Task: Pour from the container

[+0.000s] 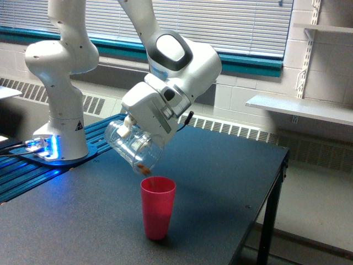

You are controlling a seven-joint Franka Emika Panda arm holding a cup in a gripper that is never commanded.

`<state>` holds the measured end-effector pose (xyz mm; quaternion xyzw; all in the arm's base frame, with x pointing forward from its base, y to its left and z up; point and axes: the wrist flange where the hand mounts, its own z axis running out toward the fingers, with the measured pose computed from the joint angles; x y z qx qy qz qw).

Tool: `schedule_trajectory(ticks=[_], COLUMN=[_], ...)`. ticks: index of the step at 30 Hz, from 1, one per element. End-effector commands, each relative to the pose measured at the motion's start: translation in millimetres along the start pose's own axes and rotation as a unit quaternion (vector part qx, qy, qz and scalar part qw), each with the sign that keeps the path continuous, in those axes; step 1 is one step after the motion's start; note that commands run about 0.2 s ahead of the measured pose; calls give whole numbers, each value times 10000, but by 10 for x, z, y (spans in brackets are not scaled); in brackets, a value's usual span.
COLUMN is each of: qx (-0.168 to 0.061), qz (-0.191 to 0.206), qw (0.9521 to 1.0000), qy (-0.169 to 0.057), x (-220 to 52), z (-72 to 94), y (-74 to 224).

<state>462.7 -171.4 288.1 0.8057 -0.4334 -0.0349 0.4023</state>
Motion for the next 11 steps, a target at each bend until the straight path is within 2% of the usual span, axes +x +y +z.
schedule_trajectory(ticks=[1, 11], qx=[39, 148], qz=[-69, -59], qw=[10000, 9999], qy=[-37, -32], x=[44, 75], z=[-36, -30], y=[50, 80])
